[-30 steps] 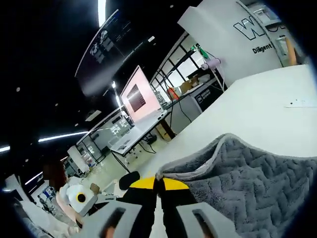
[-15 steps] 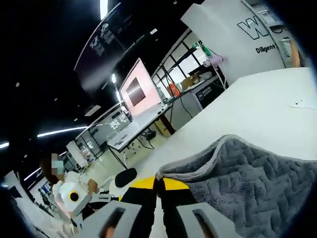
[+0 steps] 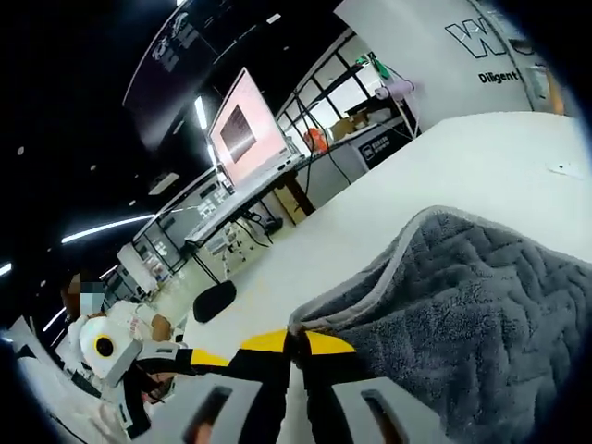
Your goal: Fold the towel on the table until its edges align and the towel forms a compact rectangular stack.
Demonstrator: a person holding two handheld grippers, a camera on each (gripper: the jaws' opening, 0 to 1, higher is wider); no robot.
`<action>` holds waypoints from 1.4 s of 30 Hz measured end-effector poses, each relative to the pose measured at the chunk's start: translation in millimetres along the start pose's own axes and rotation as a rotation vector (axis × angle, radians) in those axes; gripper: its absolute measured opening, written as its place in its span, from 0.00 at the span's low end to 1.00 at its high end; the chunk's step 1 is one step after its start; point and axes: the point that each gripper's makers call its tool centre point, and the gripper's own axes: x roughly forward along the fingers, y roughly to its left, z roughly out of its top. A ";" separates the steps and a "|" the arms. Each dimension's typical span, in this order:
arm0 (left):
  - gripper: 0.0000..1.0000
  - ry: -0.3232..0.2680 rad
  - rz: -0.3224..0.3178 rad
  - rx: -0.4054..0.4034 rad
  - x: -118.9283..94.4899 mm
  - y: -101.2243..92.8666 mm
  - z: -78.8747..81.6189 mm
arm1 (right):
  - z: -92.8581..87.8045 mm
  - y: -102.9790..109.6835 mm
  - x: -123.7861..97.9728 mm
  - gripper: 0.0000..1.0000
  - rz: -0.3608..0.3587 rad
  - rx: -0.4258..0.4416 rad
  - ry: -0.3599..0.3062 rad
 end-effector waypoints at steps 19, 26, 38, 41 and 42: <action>0.97 -0.002 0.020 0.006 -5.2 -5.5 4.7 | 10.4 21.1 -34.1 0.26 0.051 -0.164 -0.077; 0.97 -0.006 0.016 0.014 -1.8 -10.5 9.4 | 9.7 33.3 -80.8 0.32 0.053 -0.253 -0.166; 0.98 0.004 -0.008 0.049 3.4 -23.8 20.2 | -24.3 3.7 -201.6 0.48 -0.096 -0.328 -0.189; 0.98 -0.001 -0.003 0.053 4.5 -25.5 23.1 | -28.7 -8.9 -234.9 0.52 -0.166 -0.324 -0.239; 0.98 -0.002 0.000 0.055 5.2 -26.0 24.0 | -34.1 -13.6 -250.4 0.54 -0.191 -0.317 -0.248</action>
